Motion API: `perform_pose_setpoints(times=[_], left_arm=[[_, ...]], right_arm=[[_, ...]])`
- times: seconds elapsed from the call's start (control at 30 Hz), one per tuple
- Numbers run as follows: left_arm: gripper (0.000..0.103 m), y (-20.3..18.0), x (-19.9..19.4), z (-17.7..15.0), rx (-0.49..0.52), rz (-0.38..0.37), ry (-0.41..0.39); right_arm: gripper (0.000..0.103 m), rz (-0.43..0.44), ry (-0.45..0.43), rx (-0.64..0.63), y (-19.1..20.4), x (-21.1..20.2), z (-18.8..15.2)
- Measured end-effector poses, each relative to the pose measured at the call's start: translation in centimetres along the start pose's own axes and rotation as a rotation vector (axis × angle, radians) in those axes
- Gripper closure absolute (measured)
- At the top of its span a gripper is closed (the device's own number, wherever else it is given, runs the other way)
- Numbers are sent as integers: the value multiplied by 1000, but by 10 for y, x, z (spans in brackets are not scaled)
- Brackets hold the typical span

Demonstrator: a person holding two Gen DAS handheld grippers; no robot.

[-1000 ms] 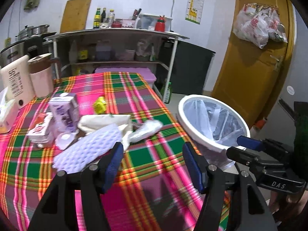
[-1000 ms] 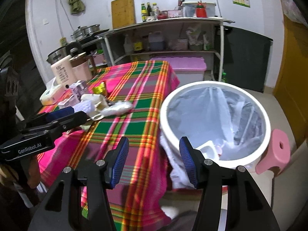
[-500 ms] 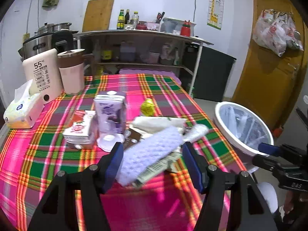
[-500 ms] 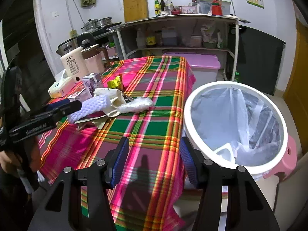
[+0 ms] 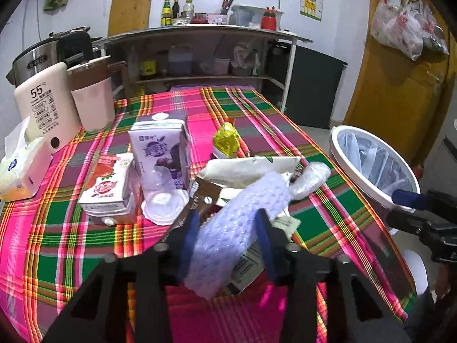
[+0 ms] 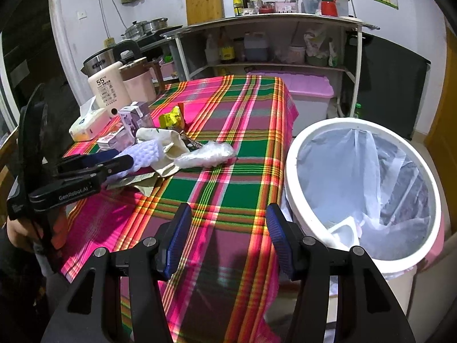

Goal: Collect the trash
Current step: 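Grasp the white foam fruit net with the left tool while the right tool grasps the green wrapper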

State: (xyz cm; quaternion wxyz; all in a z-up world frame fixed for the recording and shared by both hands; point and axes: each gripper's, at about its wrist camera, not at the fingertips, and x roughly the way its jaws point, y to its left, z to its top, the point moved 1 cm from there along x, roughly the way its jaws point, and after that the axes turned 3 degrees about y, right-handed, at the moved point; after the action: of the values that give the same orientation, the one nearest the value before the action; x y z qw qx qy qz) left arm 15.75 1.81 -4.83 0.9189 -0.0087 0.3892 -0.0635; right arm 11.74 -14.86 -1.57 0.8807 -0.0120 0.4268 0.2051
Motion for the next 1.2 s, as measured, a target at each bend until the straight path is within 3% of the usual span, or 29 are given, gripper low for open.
perform_pose_setpoints(times=[0.13,0.23,0.63,0.87,0.97,1.07,1.2], left_arm=[[82,-1,-5,-4,-8,-9,7],[87,4,-12,-6,-50,-28,-3],[90,29,-43,-23,-179,41,-56],[90,25,-34,-34,-149,45,15],[90,13,-34,-35,-110,19,27],[90,-1,-37,-35,-91,-58,38],[90,-11,-40,-37,-91,-77,32]], right_arm=[[48,8,2,-6,4,3,3],[48,15,1,-10,7,5,6],[48,63,18,-19,25,18,14],[48,96,40,-34,40,27,12],[48,92,39,-29,40,25,11],[48,83,35,-17,36,22,10],[48,78,31,-6,32,18,9]])
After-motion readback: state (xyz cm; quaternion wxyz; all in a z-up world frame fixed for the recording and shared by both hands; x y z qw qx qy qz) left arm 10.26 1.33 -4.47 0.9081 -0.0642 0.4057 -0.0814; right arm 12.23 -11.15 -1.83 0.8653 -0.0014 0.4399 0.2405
